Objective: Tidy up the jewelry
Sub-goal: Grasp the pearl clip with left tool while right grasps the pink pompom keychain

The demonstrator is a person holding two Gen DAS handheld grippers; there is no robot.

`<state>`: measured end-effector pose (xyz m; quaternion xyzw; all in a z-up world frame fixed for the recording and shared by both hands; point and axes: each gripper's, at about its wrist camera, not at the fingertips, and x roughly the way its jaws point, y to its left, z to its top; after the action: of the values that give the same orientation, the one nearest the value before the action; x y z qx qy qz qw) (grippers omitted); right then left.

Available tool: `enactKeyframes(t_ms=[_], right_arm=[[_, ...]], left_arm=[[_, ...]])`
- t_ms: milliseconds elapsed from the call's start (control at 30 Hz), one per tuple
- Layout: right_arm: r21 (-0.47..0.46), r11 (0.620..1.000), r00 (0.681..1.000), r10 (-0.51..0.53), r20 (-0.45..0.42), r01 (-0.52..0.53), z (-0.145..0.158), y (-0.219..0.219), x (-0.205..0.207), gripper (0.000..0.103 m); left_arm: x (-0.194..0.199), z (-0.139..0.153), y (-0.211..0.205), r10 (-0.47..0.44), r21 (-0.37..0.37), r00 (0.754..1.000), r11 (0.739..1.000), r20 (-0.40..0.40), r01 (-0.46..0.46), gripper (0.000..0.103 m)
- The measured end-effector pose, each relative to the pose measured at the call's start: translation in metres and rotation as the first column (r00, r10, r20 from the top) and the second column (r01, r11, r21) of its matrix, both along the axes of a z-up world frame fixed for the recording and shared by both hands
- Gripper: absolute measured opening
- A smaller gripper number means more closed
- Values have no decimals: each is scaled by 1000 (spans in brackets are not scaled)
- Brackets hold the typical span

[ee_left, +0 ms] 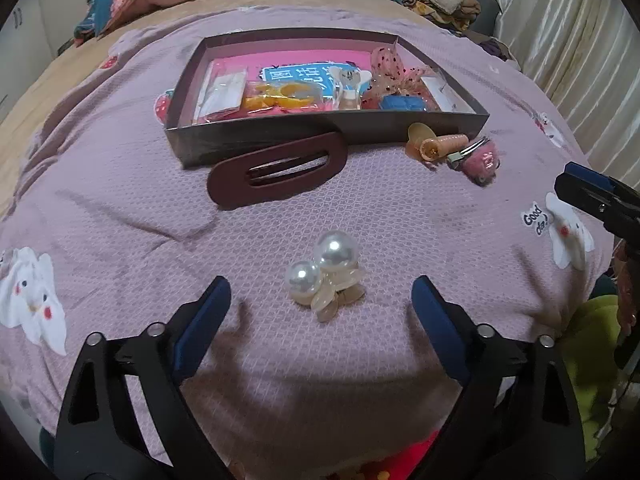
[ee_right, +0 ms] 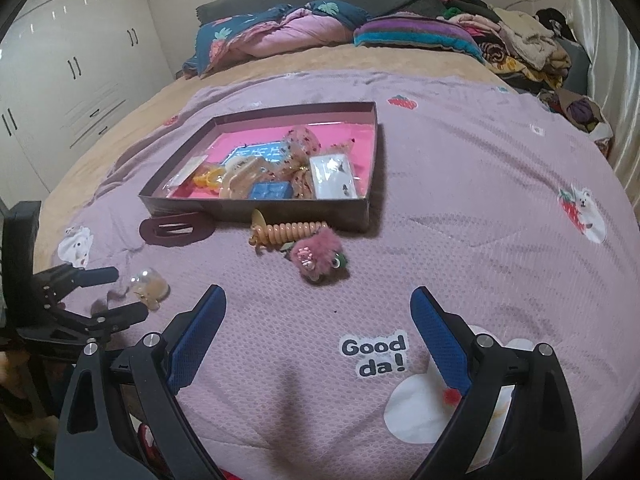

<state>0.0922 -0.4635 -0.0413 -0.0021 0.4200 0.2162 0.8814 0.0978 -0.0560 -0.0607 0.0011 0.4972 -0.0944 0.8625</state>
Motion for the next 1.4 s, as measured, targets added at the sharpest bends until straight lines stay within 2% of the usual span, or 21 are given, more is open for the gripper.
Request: enactKeyframes(t_ms=[167, 300, 433, 533, 600, 700, 767, 800, 867, 1167, 1400], right_arm=[[8, 1000, 1000, 4, -25, -4, -9, 1, 9, 93], [1, 1000, 999, 23, -46, -23, -18, 8, 19, 93], [-12, 999, 997, 47, -67, -48, -29, 20, 32, 93], [-34, 998, 995, 56, -76, -59, -37, 30, 43, 91], [-55, 996, 995, 59, -78, -63, -42, 36, 51, 87], [-71, 995, 994, 61, -88, -67, -50, 40, 61, 69], [-76, 994, 993, 65, -94, -73, -53, 42, 65, 46], [-78, 994, 994, 66, -92, -74, -53, 42, 65, 42], [-67, 994, 993, 74, -94, -80, -53, 42, 64, 31], [2, 992, 989, 123, -87, -123, -36, 41, 38, 28], [51, 986, 985, 162, -59, -159, -13, 43, 14, 28]], left_arm=[[6, -9, -5, -5, -2, 1000, 1000, -20, 5, 71], [11, -14, -8, -12, -12, 999, 1000, -39, 12, 48], [13, -14, -6, -20, -44, 999, 999, -45, 18, 36], [14, -12, -4, -24, -50, 999, 999, -43, 22, 36], [14, -11, -4, -27, -51, 999, 998, -44, 24, 36], [15, -8, -3, -26, -58, 999, 998, -40, 24, 36], [17, -6, -2, -23, -58, 999, 998, -34, 21, 36], [17, -4, -2, -22, -60, 999, 998, -30, 20, 30], [18, -1, 1, -20, -62, 1000, 998, -23, 18, 29], [20, 8, 5, -19, -71, 1000, 997, -10, 19, 29], [19, 29, 16, 4, -85, 999, 996, 38, -1, 29]])
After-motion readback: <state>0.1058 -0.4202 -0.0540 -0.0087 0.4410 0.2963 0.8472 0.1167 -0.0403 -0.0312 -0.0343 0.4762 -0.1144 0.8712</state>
